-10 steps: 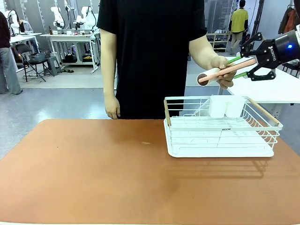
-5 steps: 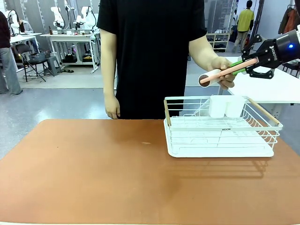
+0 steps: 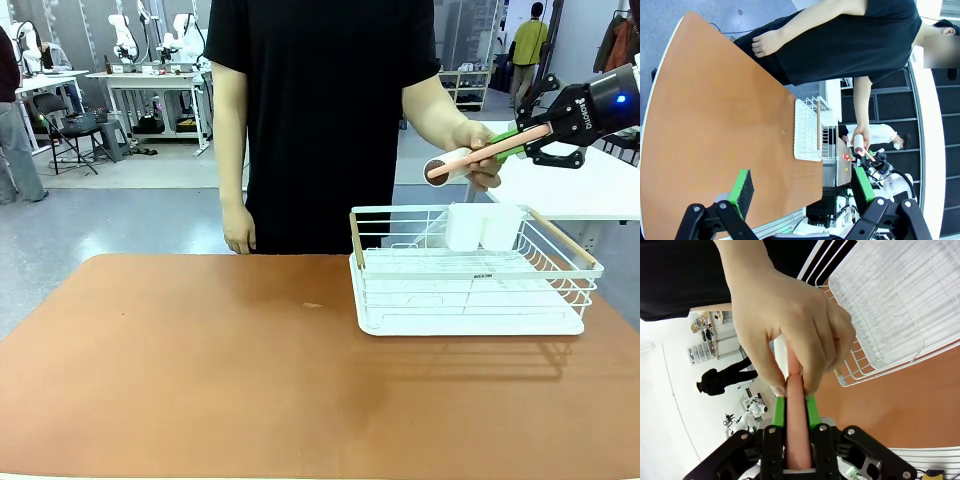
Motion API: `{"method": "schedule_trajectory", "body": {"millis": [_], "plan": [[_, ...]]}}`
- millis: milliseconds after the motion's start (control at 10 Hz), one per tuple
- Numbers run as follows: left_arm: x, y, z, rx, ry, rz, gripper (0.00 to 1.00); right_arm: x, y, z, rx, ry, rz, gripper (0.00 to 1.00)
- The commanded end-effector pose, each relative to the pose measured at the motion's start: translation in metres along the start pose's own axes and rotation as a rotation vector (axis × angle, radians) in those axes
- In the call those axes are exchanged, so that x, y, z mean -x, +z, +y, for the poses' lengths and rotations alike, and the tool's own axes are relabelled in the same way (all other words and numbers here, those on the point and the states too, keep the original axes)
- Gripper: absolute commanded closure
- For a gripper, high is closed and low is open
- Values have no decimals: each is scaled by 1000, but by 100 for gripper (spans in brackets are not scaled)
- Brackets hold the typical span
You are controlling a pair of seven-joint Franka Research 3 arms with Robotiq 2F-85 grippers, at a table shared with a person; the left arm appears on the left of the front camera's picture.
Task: Clean the table.
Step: Pick up the Lint Roller when the human hands it over, then clean the table with the Lint Roller when the human lifts the Dish drying rack.
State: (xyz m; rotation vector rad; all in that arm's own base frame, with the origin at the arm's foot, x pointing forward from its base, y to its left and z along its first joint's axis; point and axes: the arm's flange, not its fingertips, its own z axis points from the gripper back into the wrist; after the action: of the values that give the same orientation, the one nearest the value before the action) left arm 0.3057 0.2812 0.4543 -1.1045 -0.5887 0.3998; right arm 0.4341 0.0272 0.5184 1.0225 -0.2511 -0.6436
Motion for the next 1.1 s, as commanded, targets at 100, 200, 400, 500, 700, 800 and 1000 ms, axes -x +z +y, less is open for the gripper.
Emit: {"method": "schedule_trajectory", "body": {"millis": [100, 200, 400, 500, 700, 800, 1000], "plan": [[2, 2, 0, 29, -20, -10, 0, 1, 0, 1, 0, 0, 0, 100], [2, 2, 0, 29, -20, -10, 0, 1, 0, 1, 0, 0, 0, 100], [2, 2, 0, 29, -20, -10, 0, 1, 0, 1, 0, 0, 0, 100], [2, 2, 0, 29, -20, -10, 0, 1, 0, 1, 0, 0, 0, 100], [2, 2, 0, 29, -20, -10, 0, 1, 0, 1, 0, 0, 0, 100], [2, 2, 0, 29, -20, -10, 0, 1, 0, 1, 0, 0, 0, 100], [2, 2, 0, 29, -20, -10, 0, 1, 0, 1, 0, 0, 0, 100]]}}
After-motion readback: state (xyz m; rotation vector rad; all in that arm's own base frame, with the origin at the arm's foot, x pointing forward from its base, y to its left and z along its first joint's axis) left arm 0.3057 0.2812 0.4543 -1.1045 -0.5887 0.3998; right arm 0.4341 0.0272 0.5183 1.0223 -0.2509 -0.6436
